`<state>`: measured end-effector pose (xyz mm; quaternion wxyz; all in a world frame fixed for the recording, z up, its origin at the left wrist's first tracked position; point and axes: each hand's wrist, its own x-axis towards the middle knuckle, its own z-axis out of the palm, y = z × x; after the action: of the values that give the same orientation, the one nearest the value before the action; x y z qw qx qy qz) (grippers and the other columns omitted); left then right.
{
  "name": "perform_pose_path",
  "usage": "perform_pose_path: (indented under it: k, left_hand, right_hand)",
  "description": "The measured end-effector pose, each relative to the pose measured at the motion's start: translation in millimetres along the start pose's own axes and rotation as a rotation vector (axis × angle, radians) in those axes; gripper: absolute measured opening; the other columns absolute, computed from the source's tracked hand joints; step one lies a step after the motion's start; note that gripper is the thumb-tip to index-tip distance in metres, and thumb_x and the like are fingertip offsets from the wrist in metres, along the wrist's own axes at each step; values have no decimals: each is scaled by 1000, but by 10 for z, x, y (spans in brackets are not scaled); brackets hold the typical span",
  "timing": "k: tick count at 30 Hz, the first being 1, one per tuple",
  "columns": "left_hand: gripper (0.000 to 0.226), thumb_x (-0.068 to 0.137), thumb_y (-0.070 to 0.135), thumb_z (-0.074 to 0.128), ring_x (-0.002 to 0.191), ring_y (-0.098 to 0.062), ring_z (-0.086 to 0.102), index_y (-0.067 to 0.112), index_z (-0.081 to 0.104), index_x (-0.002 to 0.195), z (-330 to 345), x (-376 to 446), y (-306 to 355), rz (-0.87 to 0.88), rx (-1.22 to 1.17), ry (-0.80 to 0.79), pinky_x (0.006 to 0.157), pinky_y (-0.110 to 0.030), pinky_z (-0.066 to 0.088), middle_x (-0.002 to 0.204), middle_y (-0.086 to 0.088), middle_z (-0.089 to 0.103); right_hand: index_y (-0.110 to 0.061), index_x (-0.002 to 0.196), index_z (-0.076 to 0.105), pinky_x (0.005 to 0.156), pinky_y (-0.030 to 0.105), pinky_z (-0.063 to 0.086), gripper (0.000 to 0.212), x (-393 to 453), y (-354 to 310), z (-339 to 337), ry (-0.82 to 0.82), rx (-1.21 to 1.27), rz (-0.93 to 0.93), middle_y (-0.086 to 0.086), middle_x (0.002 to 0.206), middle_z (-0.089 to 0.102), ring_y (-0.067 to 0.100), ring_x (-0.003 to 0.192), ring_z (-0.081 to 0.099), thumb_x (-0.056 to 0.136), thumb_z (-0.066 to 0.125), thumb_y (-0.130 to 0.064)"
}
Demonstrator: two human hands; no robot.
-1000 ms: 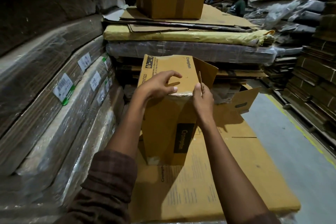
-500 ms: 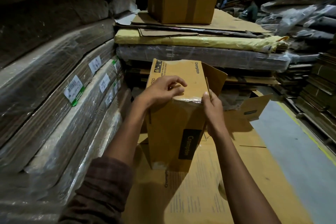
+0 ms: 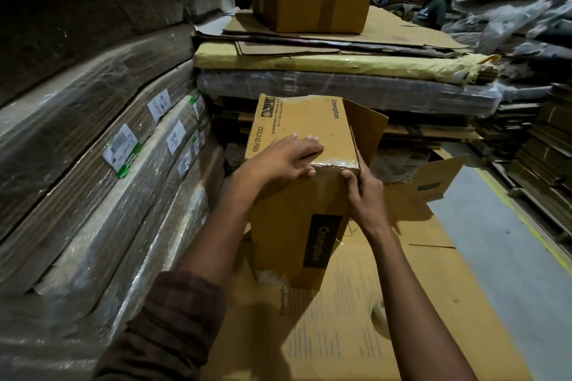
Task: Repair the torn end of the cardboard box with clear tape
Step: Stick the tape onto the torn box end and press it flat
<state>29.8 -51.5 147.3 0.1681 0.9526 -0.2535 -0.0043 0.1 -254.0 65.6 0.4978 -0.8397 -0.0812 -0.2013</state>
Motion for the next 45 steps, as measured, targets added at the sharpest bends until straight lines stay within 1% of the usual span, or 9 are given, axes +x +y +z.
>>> perform_pose_path:
  k: [4,11,17,24,28,31,35,38,45]
  left_hand:
    - [69,95,23,68,154,-25,15,30,36,155,-106,8,43,24,-47,-8,123,-41,8,165,5,25]
    - [56,99,30,62,152,-22,24,25,42,151,8,-31,46,52,-33,98,124,-40,11,163,2,32]
    - [67,95,2,62,153,-11,17,27,40,153,-133,55,-13,91,-109,-104,127,-43,1,164,6,28]
    - [70,89,28,72,149,-33,28,17,39,151,408,-81,-163,113,337,686,122,-61,18,157,-11,41]
    - [99,91,53,63,153,-25,-15,26,-3,160,781,-157,-347,-1,152,988,124,-55,-3,166,0,-18]
    - [123,78,56,75,152,-19,-19,35,-18,156,978,-295,-333,-207,-279,1132,123,-37,-11,162,12,-30]
    - [123,66,52,87,150,-28,26,31,7,157,1415,-439,-502,-539,-1106,657,119,-48,27,165,-6,20]
    - [85,63,59,81,131,-33,55,30,46,135,1674,-564,-637,-667,-1143,329,103,-44,49,140,-8,59]
    - [68,91,44,70,124,-20,57,15,43,146,1378,-551,-681,-526,-1046,411,92,-30,49,131,0,58]
  right_hand:
    - [-26,161,25,99,48,56,93,14,90,-52,-67,60,43,4,143,59,18,127,58,88,35,-82]
    - [-14,155,40,81,6,50,76,40,11,117,79,16,-31,6,130,67,17,114,65,94,56,-55]
    - [-17,155,39,99,46,56,79,79,222,-29,-56,168,27,4,143,58,17,129,57,92,52,-63]
    - [-37,160,9,114,45,40,117,-205,548,141,-219,277,303,-4,160,38,18,142,43,72,83,-60]
    - [-37,151,-22,114,45,38,135,-309,770,318,-265,366,481,1,154,41,20,138,46,74,89,-38]
    - [-36,152,-10,114,53,40,128,-344,870,364,-251,356,515,6,154,42,25,136,49,72,89,-40]
    - [-29,153,18,108,54,45,119,-434,1037,435,-381,260,546,1,142,48,25,130,52,63,95,-41]
    - [-22,142,38,103,58,49,98,-451,1113,521,-379,226,619,3,130,58,28,124,58,63,95,-27]
    - [-19,129,53,85,38,53,61,-287,720,459,-220,291,555,-3,118,64,21,110,63,81,85,-39]
